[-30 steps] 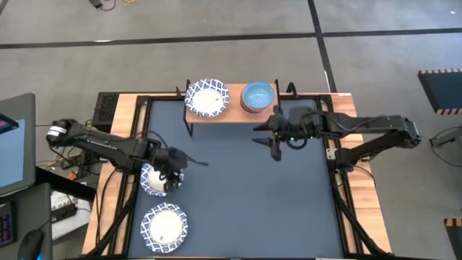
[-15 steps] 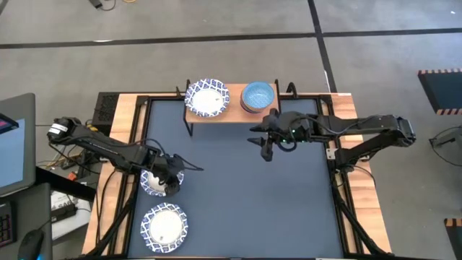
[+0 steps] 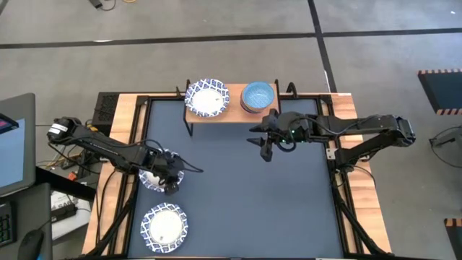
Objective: Place and stack bowls onto a shelf
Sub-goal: Stack the top white patterned bowl on top of the white patterned bowl on the shelf
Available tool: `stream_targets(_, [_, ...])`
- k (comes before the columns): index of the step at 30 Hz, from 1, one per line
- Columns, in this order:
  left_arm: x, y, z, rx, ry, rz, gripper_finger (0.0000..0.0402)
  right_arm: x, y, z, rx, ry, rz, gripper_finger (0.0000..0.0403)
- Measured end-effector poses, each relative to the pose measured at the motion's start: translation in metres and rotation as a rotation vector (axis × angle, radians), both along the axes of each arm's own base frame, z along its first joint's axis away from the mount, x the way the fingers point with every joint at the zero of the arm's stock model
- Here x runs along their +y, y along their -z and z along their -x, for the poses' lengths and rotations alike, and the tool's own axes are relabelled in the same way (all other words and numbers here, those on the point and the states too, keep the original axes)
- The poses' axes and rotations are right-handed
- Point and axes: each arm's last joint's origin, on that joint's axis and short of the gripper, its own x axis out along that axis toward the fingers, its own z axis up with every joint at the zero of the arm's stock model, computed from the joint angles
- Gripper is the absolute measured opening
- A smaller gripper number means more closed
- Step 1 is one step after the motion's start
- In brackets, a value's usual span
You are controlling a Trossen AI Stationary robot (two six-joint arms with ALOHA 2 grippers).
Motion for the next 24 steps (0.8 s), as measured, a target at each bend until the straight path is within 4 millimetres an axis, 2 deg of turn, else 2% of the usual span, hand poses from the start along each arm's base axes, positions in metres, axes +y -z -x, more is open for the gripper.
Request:
stream_targets(3, [-0.001,-0.002,-0.003,-0.045,0.068,-0.018,0.0011,0.000,0.000,0.000,0.001,-0.003,0.007,0.0211])
stream_targets(10, [-0.004,-0.008,-0.013,-0.189,0.302,-0.102,0.0001,0.000,0.002,-0.003,0.009,0.001,0.009,0.0211])
stream_targets(12, [-0.005,-0.012,-0.017,-0.259,0.370,-0.142,0.0000,0.000,0.008,-0.011,0.019,0.000,0.009,0.0211])
stream_targets(18, [-0.008,-0.026,-0.031,-0.485,0.511,-0.269,0.0000,0.000,0.043,-0.040,0.115,-0.004,0.006,0.0211])
stream_targets(21, [-0.008,-0.032,-0.035,-0.556,0.487,-0.333,0.0000,0.000,0.059,-0.052,0.154,-0.006,0.004,0.0211])
stream_targets(24, [-0.005,-0.037,-0.036,-0.523,0.380,-0.371,0.0000,-0.001,0.068,-0.058,0.178,-0.005,0.003,0.0211])
